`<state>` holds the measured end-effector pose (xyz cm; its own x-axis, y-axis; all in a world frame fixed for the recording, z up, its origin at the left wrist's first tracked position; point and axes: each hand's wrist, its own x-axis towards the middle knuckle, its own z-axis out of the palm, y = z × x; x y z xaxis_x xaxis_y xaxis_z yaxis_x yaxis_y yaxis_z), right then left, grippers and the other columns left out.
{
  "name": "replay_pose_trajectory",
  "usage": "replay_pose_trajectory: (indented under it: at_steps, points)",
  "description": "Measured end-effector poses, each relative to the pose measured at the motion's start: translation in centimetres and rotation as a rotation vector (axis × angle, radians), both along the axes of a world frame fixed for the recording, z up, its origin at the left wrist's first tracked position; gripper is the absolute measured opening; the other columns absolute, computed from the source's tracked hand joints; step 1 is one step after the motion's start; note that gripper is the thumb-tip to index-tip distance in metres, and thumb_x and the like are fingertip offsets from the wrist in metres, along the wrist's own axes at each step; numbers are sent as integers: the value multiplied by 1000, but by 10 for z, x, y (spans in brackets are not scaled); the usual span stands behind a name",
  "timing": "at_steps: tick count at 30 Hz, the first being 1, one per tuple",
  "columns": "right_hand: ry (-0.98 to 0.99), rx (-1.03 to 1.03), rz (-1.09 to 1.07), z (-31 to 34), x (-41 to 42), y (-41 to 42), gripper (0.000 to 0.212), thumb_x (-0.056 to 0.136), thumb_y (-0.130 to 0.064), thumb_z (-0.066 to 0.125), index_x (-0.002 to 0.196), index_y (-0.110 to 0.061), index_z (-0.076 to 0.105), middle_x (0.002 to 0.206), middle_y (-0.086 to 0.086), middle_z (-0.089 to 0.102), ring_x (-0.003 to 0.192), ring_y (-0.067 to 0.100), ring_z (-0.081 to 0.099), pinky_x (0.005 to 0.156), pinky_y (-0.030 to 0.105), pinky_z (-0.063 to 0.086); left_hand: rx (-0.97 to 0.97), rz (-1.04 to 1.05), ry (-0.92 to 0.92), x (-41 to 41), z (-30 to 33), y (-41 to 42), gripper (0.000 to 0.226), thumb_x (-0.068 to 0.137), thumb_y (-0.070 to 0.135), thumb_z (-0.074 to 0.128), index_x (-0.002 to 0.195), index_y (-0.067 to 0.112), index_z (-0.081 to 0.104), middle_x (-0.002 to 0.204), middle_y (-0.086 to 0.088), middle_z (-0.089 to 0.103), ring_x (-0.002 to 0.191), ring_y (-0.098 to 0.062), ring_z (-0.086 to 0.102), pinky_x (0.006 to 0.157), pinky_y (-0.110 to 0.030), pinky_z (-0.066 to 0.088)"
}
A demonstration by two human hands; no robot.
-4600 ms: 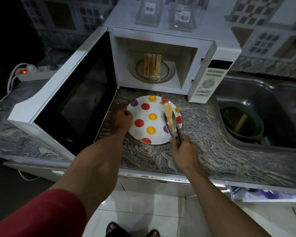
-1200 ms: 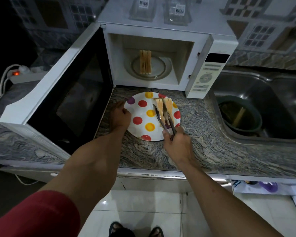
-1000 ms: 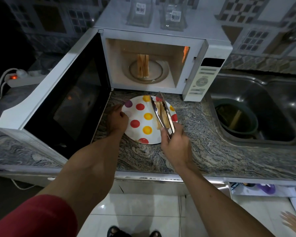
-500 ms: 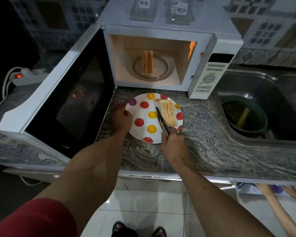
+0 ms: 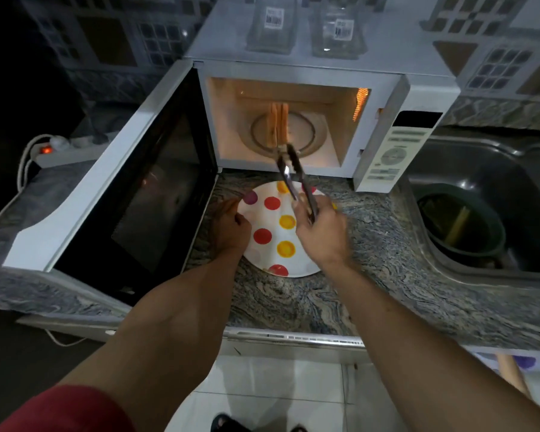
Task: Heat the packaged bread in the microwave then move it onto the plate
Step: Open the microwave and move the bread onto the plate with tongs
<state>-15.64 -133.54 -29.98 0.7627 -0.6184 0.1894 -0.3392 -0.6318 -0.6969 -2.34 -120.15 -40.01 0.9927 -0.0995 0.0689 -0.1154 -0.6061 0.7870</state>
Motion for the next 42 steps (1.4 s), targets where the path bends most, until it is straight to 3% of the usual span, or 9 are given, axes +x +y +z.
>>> replay_pose_trajectory:
  at_steps: [4,7,12,19,25,30,39,42]
  points:
    - [-4,114,-113,26,57,-16,44,97,-46,56,109,-4,61,96,19,69,93,38,64,65,30,40,14,8,1,-2,1,-1,47,86,12,46,130,14,64,136,-8,59,126,-29,51,108,-34,39]
    - [46,146,-192,35,94,-30,48,96,-47,56,113,-3,60,109,21,67,102,40,63,76,36,48,6,10,-28,-1,-1,-1,57,78,21,39,128,12,65,134,-9,61,125,-30,53,108,-34,40]
    - [67,175,-188,38,137,-42,48,97,-46,58,115,-1,60,114,19,67,104,35,66,73,30,47,27,18,-77,3,-7,-1,56,78,20,40,127,11,66,134,-9,61,127,-28,52,110,-34,40]
    - [142,123,-203,29,159,-33,52,97,-45,57,122,0,57,121,24,64,111,40,63,85,38,51,41,36,-85,6,-14,-1,60,79,28,34,126,11,66,132,-8,63,126,-27,54,108,-37,42]
    - [181,76,-156,26,159,-30,48,97,-41,58,119,1,57,118,23,64,109,39,63,77,34,48,21,36,-57,5,-10,-2,57,79,24,38,128,9,66,134,-8,62,129,-25,52,110,-35,41]
    - [194,118,-188,22,159,-28,47,95,-42,60,120,-3,55,120,19,63,110,39,62,86,41,52,30,35,-51,5,-8,-4,56,80,22,39,128,10,65,134,-7,62,128,-25,53,108,-36,42]
    - [230,47,-158,24,159,-32,44,102,-36,50,118,3,59,122,23,62,113,40,61,84,39,50,50,34,-52,6,-8,-2,57,80,22,38,130,10,64,138,-6,59,132,-23,49,112,-33,38]
    - [214,42,-160,26,152,-34,44,102,-38,49,114,2,62,117,24,64,107,41,63,77,38,49,45,22,-64,6,-7,-1,57,79,21,39,130,10,64,137,-7,59,132,-24,49,112,-34,38]
